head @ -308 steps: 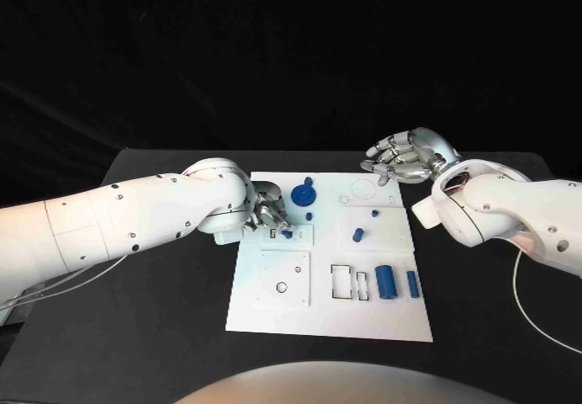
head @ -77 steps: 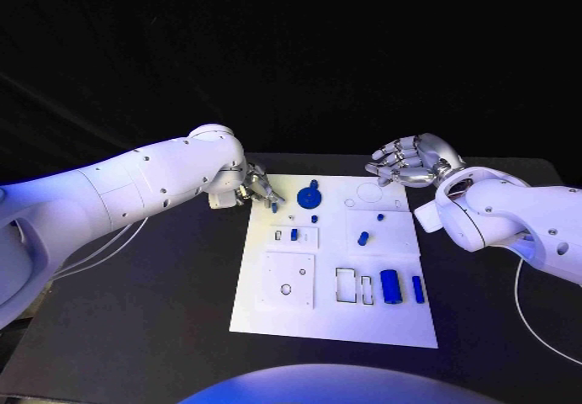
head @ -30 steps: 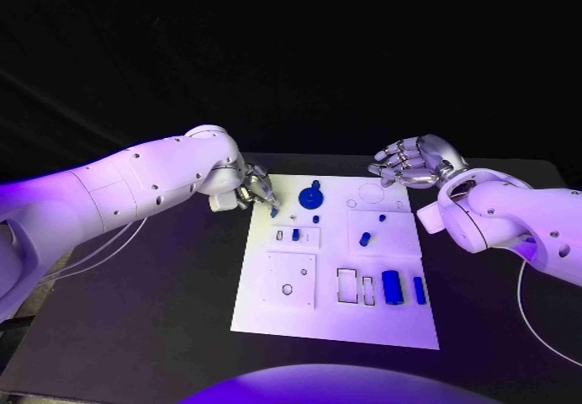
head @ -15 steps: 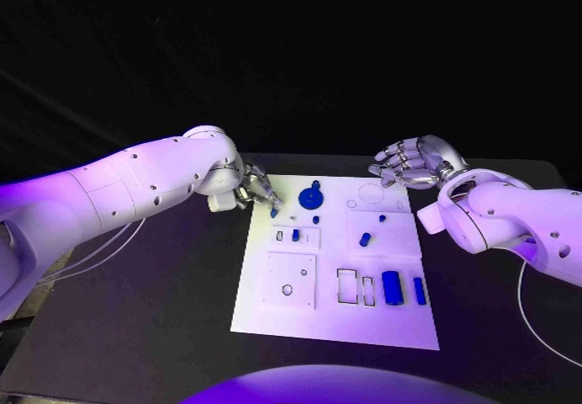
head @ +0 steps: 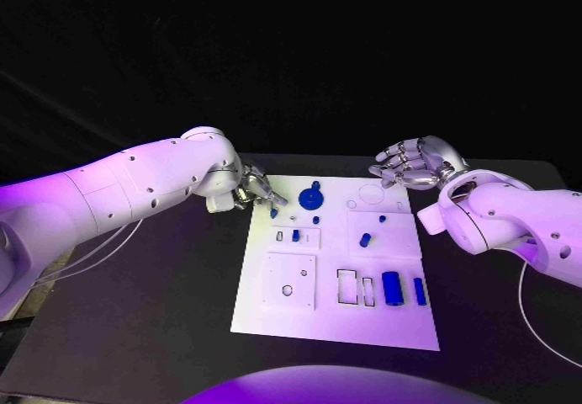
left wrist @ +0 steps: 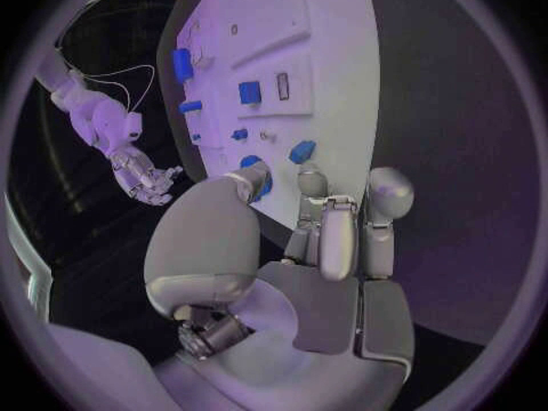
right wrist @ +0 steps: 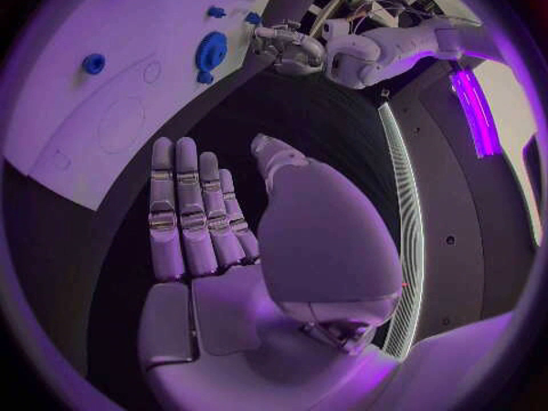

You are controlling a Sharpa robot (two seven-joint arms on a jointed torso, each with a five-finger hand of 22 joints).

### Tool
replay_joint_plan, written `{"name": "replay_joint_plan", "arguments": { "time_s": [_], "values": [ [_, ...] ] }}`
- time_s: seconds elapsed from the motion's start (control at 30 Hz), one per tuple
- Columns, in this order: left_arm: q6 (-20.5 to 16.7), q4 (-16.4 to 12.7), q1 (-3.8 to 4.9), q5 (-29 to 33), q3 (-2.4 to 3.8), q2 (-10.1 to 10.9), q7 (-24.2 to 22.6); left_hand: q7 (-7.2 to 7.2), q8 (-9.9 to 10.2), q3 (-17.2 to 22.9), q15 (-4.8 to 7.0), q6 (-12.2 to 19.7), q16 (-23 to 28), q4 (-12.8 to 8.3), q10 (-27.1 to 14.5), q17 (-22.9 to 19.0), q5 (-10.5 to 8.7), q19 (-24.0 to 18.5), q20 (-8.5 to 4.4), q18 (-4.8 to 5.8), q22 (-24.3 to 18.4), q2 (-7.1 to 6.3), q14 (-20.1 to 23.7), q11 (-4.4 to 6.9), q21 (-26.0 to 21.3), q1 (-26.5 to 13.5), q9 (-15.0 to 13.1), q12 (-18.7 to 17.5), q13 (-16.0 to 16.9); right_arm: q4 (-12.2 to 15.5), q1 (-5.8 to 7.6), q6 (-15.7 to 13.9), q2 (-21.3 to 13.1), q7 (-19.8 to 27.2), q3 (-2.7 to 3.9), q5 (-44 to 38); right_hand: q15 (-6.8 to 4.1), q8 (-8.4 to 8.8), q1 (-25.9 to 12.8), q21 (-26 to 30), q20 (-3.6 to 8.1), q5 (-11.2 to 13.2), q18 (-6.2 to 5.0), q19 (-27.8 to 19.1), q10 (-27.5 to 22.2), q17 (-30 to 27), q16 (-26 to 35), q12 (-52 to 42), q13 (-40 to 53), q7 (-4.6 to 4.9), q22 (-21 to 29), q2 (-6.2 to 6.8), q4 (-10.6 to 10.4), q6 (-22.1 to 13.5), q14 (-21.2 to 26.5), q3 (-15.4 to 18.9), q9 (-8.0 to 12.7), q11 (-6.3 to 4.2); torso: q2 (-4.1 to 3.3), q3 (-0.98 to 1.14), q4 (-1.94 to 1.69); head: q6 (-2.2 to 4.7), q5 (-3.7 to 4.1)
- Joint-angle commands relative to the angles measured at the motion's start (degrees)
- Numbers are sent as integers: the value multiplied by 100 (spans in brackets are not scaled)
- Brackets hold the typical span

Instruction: Assemble the parts on the task board

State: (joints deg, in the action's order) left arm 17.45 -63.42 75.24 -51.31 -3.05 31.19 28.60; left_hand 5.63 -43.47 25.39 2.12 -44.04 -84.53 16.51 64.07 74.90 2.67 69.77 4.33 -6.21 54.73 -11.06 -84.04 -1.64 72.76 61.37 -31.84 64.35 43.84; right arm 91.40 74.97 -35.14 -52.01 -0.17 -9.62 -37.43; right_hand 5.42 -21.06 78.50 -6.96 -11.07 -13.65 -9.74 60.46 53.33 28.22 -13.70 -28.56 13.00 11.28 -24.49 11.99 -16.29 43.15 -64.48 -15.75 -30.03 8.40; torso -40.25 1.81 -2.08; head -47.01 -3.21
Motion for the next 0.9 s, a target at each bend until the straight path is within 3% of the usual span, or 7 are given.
{"name": "replay_joint_plan", "arguments": {
  "time_s": [0.03, 0.3, 0.57, 0.9],
  "values": [
    [-47, -44, 0, -298, 6, 29, -243, 31, 31, -95, -29, 5, 25, 12, -41, 53, 22, -60, 2, -96, -17, -60, -103, -9, -32, -9, 15, -35, -27, 1, -6, 27, -3, 68, 1, -42, 7, -33, 27, 23, -53, 3, -67, 9, -18, -9, 19, 26, -17, 133, 14, -22, -1, -44, 22, 19, 12, 29, 3, 1, -2, 2, 7],
    [82, -115, 2, -614, 8, 77, -369, 27, 16, -266, -32, -9, 37, 5, -68, 22, 24, -79, 8, -103, -44, -81, -84, -8, -51, 0, 27, -42, -55, -3, -13, 34, -3, 70, 1, -41, 7, -33, 27, 23, -53, 3, -67, 9, -18, -9, 19, 26, -17, 133, 14, -22, -1, -44, 22, 19, 12, 29, 0, 0, -4, 3, 6],
    [431, -163, 2, -855, 9, 60, -377, 26, -10, -397, -32, -23, 43, -24, -91, 2, 31, -109, 15, -110, -78, 54, -66, -6, -78, 402, 61, -24, -70, -9, -23, 45, 2, 66, 1, -41, 7, -33, 27, 23, -53, 3, -67, 9, -18, -9, 19, 26, -17, 133, 14, -22, -1, -44, 22, 19, 12, 29, -2, 1, -1, 0, -4],
    [621, -131, 2, -889, 8, 21, -327, 24, -15, -405, -32, -37, 40, -16, -80, 9, 31, -92, 16, -104, -50, 82, -69, -5, -64, 430, 66, -12, -56, -16, -31, 40, 9, 61, 1, -41, 7, -37, 16, 29, -55, 3, -67, 13, -16, -14, 29, 24, -34, 133, 28, -22, -4, -46, 18, 25, 15, 30, 2, 5, -1, -5, -10]
  ]
}}
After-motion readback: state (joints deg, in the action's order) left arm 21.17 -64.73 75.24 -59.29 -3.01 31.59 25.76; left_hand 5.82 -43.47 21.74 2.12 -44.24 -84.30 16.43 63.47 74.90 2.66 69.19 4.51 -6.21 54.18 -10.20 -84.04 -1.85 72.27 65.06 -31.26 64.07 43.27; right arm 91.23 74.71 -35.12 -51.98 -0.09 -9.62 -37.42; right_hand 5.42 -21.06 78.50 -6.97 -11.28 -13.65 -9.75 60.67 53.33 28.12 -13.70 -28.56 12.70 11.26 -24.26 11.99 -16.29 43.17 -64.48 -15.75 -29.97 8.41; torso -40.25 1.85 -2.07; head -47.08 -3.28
